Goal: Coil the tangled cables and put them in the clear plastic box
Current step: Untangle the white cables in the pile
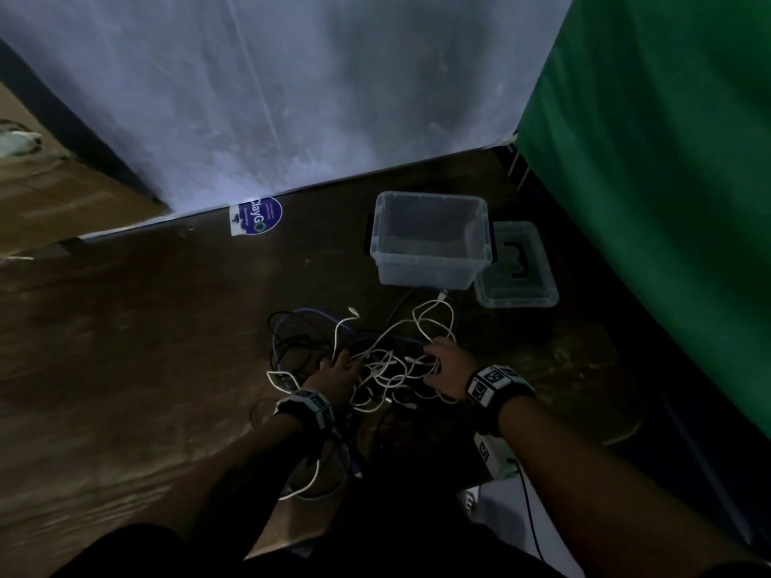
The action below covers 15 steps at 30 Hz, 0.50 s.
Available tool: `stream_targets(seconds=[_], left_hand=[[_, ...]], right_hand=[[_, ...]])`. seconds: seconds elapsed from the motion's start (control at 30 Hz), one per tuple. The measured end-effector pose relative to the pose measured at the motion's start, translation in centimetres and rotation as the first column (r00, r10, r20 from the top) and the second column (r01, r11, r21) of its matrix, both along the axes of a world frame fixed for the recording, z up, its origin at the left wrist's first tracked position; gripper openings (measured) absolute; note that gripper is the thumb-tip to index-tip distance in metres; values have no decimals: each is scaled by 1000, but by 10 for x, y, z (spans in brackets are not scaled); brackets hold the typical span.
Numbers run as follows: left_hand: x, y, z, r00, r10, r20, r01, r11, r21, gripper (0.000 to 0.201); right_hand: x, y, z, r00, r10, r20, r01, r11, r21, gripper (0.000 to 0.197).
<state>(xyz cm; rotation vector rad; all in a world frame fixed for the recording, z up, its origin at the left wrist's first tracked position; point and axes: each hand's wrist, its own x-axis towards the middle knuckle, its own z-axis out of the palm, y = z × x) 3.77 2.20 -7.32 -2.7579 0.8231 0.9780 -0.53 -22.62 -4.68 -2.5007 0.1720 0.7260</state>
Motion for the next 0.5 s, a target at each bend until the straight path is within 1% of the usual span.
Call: stream_targets(seconds=[0.03, 0.1, 0.17, 0.2, 0.27, 0.33, 0.37, 0.4, 0.43, 0.47, 0.5], left_hand=[[1, -6, 1, 1000, -10, 1, 10, 1000, -5, 74], [1, -17, 3, 1000, 1, 6, -1, 1000, -26, 74], [-2, -30, 2, 1000, 26, 8, -26, 998, -59, 72], [-4, -38, 2, 1000, 30, 2, -30, 997, -69, 72], [-6, -52, 6, 999, 21, -27, -23, 996, -81, 76], [-6, -64, 14, 996, 4, -92, -12, 996, -89, 84], [-5, -69, 21, 993, 5, -120, -16, 996, -93, 84], [-4, -71, 26, 993, 3, -120, -18, 993, -116, 78], [-2, -73, 36, 997, 10, -83, -25, 983, -179, 69], [0, -75, 46, 999, 39, -8, -39, 957, -286, 60], [1, -77, 58, 993, 105, 54, -73, 910, -409, 55]], right_hand=[[-1, -2, 1, 998, -22, 60, 23, 1000, -4, 59], [-1, -11, 7, 971, -97, 219, 92, 995, 31, 38], [-1, -21, 17, 914, -221, 340, 190, 974, 123, 19], [-1, -26, 24, 885, -279, 373, 230, 958, 171, 13], [-1, -35, 39, 842, -354, 408, 272, 931, 245, 13], [-3, -40, 57, 811, -431, 395, 293, 884, 363, 17], [-5, -41, 67, 800, -461, 384, 294, 859, 419, 19], [-6, -42, 78, 789, -481, 382, 292, 841, 455, 20], [-8, -44, 89, 779, -493, 388, 290, 831, 474, 19], [-9, -46, 100, 768, -505, 394, 290, 823, 489, 18], [-10, -48, 111, 756, -520, 398, 287, 809, 513, 17]])
